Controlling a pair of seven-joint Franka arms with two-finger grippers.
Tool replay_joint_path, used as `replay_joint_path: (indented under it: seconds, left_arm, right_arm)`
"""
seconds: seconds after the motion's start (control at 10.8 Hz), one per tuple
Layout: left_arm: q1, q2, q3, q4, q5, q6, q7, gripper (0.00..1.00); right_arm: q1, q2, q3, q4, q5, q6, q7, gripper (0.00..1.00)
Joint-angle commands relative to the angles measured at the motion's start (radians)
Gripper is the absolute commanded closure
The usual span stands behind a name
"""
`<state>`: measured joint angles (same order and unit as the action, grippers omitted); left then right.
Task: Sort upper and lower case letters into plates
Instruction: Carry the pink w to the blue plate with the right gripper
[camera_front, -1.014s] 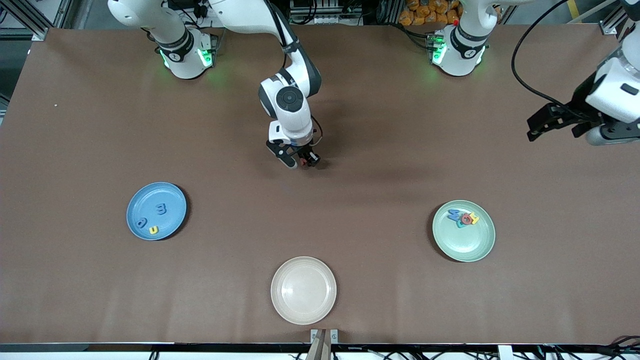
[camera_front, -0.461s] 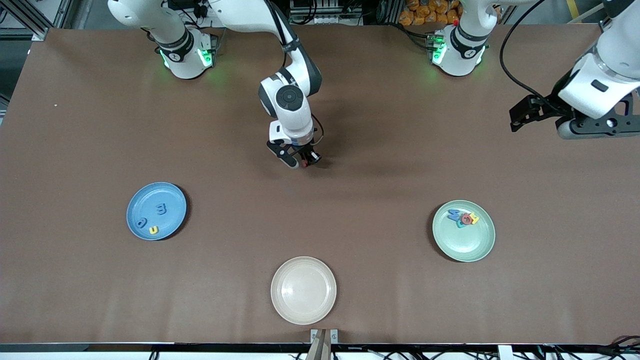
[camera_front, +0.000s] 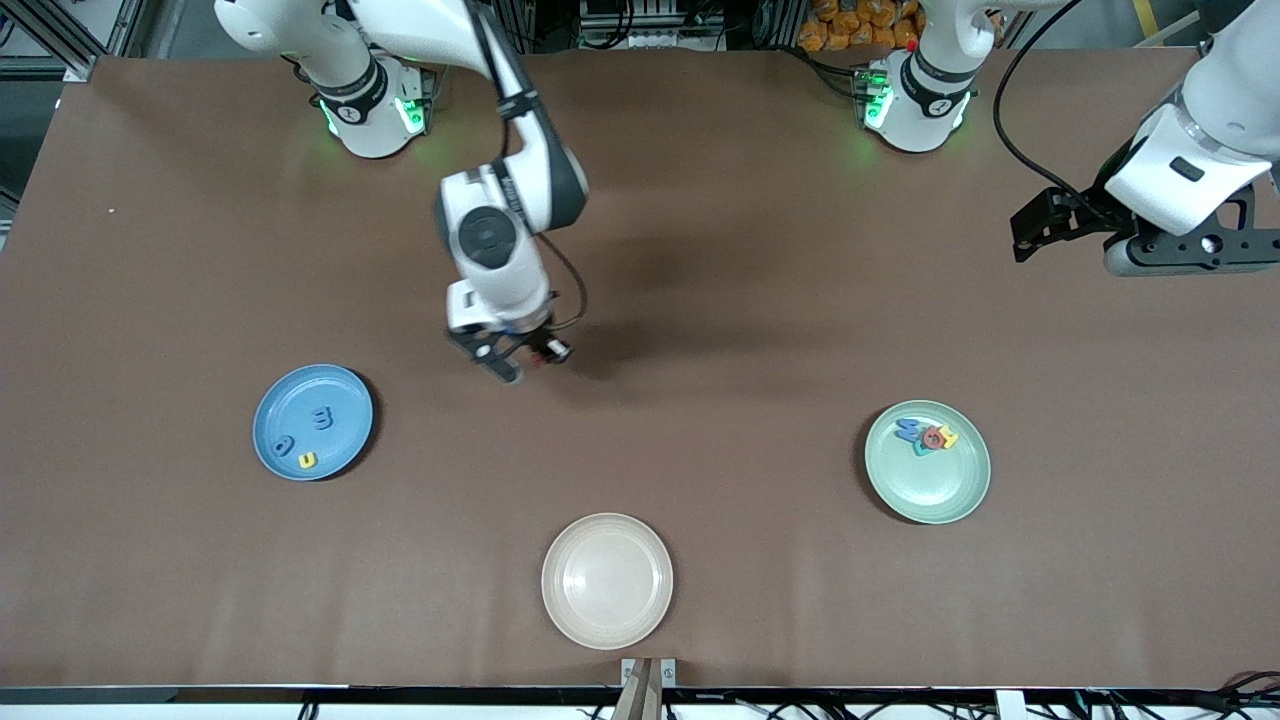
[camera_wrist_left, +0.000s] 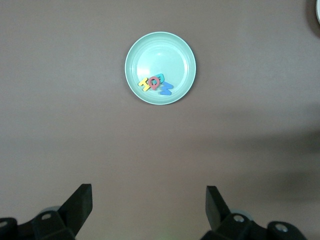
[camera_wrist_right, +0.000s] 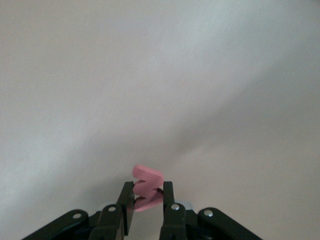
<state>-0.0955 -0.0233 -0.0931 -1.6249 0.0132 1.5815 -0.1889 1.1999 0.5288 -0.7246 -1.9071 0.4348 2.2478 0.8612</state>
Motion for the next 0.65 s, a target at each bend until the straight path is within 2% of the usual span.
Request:
replay_joint_path:
  seconds: [0.0,0.37,0.55]
  left_arm:
    - [0.002,0.008,-0.001,0.013,-0.019,-0.017,0.023,0.0]
    - [0.005,0.002,-0.002,0.045,-0.019,-0.018,0.039,0.0]
    - [0.003,0.003,-0.031,0.04,-0.018,-0.031,0.023,0.0]
  right_arm:
    - [-0.122,0.0,-0.044,-0.004,0.009,-0.062,-0.262,1.0]
    - [-0.409,0.007,-0.045,0.013,-0.002,-0.06,-0.713,1.0]
    - [-0.469,0.017,-0.042,0.013,-0.002,-0.059,-0.797,1.0]
